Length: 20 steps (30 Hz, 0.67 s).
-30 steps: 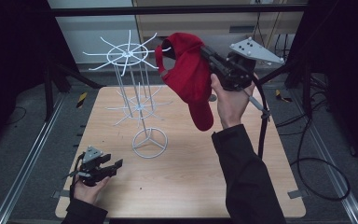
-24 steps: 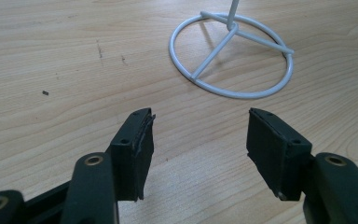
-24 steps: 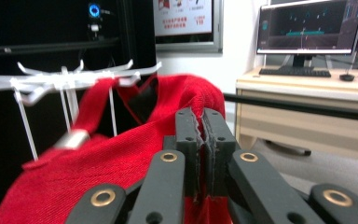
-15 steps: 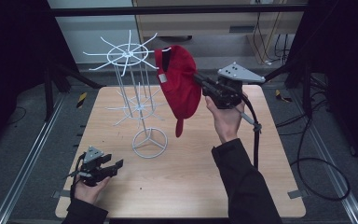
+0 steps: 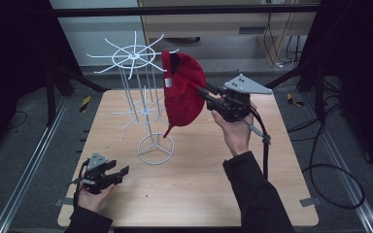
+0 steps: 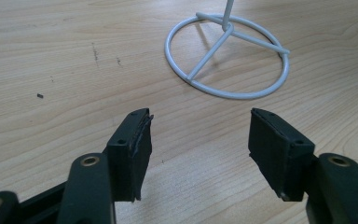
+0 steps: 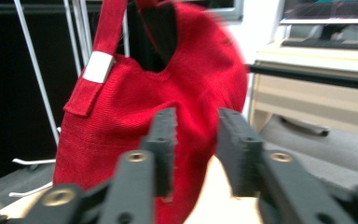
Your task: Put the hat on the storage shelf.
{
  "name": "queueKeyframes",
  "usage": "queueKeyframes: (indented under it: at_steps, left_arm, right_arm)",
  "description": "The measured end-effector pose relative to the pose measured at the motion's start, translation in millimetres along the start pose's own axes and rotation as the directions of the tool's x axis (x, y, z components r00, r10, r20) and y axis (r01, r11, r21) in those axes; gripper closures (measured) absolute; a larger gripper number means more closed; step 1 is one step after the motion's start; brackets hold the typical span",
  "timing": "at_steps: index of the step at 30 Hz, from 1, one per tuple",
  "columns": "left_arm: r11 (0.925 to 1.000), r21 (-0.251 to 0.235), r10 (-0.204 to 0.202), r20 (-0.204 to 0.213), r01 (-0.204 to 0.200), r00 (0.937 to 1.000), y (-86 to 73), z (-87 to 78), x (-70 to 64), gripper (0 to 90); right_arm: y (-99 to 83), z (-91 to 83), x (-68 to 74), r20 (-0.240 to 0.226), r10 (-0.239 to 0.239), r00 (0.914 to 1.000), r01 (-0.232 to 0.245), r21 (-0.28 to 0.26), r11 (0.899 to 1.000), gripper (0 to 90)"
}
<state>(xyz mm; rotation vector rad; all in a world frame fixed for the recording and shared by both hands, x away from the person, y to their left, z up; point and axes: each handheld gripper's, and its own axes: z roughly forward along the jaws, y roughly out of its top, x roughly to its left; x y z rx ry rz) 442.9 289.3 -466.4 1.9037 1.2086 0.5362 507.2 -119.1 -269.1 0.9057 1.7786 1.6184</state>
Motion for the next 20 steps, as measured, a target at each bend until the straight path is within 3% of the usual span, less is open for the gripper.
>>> queueKeyframes:
  at_steps: [2,4,7,13,20]
  left_arm:
    - [1.0,-0.007,-0.001,0.003,0.001,1.0,-0.1,0.3,0.4,37.2]
    - [0.9999,-0.009,-0.004,0.002,0.004,1.0,-0.2,0.1,0.5,36.8]
    - [0.9999,-0.013,-0.003,-0.002,0.003,1.0,-0.2,-1.2,1.0,35.8]
    - [0.9999,-0.003,-0.01,0.002,0.01,0.9999,-1.6,2.3,3.1,33.0]
    - [0.9999,0.012,-0.011,-0.01,0.011,0.9999,-4.5,7.4,5.4,28.7]
  right_arm:
    - [-6.0,-19.2,-7.6,0.035,0.017,0.9992,-0.016,-0.032,0.999,44.1]
    - [-10.0,-25.8,-10.2,0.044,0.021,0.9988,-0.019,-0.042,0.999,40.6]
    - [-29.7,-44.1,-16.4,0.062,0.028,0.9977,-0.026,-0.035,0.999,32.8]
    - [-89.5,-66.0,-30.1,0.088,0.06,0.9943,-0.066,0.076,0.995,22.3]
    - [-163.5,-86.0,-44.6,0.117,0.084,0.9896,-0.108,0.217,0.97,16.5]
